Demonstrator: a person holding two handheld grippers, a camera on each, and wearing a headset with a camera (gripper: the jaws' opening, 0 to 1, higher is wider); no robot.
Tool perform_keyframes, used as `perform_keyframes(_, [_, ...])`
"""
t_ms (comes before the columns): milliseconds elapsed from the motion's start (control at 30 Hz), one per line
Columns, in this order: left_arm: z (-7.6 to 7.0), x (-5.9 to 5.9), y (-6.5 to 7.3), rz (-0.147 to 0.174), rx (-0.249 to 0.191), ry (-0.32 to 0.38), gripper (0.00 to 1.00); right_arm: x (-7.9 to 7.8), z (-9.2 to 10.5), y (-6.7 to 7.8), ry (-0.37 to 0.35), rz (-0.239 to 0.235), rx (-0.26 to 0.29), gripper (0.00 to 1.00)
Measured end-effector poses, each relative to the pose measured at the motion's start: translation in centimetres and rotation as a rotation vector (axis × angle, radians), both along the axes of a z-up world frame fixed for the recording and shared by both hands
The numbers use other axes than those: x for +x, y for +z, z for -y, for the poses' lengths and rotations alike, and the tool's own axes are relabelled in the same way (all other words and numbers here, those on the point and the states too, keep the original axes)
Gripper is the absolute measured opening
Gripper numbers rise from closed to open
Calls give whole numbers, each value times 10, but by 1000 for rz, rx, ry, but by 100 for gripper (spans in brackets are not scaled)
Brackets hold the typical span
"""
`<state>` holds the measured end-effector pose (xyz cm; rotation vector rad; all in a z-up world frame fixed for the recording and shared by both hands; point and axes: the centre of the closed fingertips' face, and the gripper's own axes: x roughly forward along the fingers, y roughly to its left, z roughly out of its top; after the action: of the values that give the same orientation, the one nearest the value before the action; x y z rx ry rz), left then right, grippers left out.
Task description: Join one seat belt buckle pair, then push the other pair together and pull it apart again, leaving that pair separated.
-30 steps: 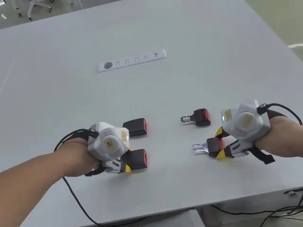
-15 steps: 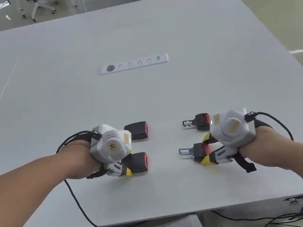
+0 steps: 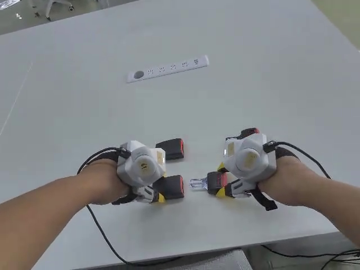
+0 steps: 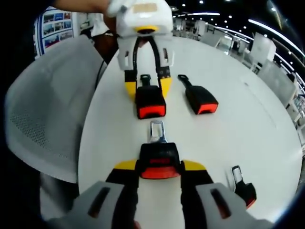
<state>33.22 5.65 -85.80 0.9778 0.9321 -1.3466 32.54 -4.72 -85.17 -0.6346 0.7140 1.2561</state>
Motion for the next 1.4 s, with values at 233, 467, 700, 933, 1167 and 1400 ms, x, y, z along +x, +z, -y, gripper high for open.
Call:
perform_keyframes(233, [0,1,0,-7,1,-2,34,1,-11,0,32,7,3,32])
perform_keyframes(467, [1,1,-1,-22,22,-12,34,3,-16,1,42,15,-1,32])
perform_keyframes(700, [2,-1,-1,-19,20,-55,34,-1,-23,1,33,1,21,31])
perform_keyframes(933, [1,-1,-1,-17,26,-63,33,-1,-24,0,34,12,32,30])
perform_keyframes(1167, [2,-1,-1,-27,4,-74,33,1,-31,-1,43,3,20,29])
perform_keyframes(1400, [2,-1,-1,-25,14,-62,32,1,-33,-1,34,3,3,29])
